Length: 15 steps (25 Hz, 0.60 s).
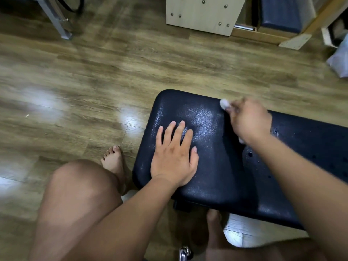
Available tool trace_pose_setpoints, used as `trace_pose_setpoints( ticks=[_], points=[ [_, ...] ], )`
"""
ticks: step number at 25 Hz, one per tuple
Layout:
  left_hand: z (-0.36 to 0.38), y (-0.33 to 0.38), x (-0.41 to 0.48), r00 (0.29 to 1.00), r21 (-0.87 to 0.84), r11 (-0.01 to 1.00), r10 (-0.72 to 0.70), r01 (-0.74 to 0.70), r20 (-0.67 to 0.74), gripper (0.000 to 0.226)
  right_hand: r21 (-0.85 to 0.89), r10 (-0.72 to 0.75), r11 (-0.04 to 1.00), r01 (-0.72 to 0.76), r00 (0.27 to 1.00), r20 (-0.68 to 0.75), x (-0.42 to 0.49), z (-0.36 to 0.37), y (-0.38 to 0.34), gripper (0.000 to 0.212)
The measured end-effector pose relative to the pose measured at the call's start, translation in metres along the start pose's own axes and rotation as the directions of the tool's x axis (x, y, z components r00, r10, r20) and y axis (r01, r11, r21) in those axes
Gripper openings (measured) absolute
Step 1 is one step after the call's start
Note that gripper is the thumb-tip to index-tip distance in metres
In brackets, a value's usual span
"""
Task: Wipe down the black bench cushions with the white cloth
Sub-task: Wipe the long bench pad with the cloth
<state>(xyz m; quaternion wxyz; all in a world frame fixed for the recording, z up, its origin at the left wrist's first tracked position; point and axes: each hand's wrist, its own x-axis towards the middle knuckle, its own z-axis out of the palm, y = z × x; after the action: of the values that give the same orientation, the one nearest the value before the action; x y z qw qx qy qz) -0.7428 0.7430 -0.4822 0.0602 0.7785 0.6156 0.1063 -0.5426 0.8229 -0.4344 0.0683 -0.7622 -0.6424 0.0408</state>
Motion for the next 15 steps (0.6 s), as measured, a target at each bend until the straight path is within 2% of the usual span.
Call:
trace_pose_setpoints(
  ticks=[2, 4, 6, 8, 9, 13, 15],
  points=[
    [0.001, -0.001, 0.001, 1.000, 0.003, 1.000, 0.003, -0.003, -0.016, 0.054, 0.005, -0.086, 0.996, 0.086, 0.996, -0.017, -0.078, -0.005, -0.002, 0.021],
    [0.001, -0.001, 0.001, 0.999, -0.005, 1.000, 0.008, -0.008, -0.033, 0.054, 0.034, -0.186, 0.982, 0.184, 0.977, 0.103, -0.161, -0.014, -0.002, 0.013],
    [0.003, -0.002, 0.000, 0.999, -0.019, 1.000, 0.009, -0.010, -0.038, 0.053, 0.032, -0.269, 0.963, 0.267, 0.951, 0.152, -0.190, -0.022, 0.009, 0.014],
    [0.003, -0.002, 0.000, 0.999, -0.015, 1.000, 0.013, -0.013, -0.029, 0.053, -0.060, -0.286, 0.954, 0.293, 0.953, 0.102, -0.151, -0.022, 0.019, 0.017],
    [0.003, -0.002, 0.000, 1.000, -0.011, 1.000, 0.013, -0.013, -0.022, 0.054, -0.110, -0.246, 0.961, 0.253, 0.966, 0.076, -0.118, -0.020, 0.022, 0.020],
    [0.001, -0.001, 0.001, 1.000, -0.005, 1.000, 0.005, -0.005, -0.008, 0.054, -0.102, -0.033, 0.994, 0.038, 0.998, 0.048, 0.010, -0.006, 0.023, 0.024],
    [0.000, -0.001, 0.002, 1.000, 0.000, 1.000, 0.008, -0.008, -0.005, 0.054, -0.065, 0.012, 0.998, -0.009, 0.999, 0.043, 0.005, -0.008, 0.018, 0.023]
  ],
)
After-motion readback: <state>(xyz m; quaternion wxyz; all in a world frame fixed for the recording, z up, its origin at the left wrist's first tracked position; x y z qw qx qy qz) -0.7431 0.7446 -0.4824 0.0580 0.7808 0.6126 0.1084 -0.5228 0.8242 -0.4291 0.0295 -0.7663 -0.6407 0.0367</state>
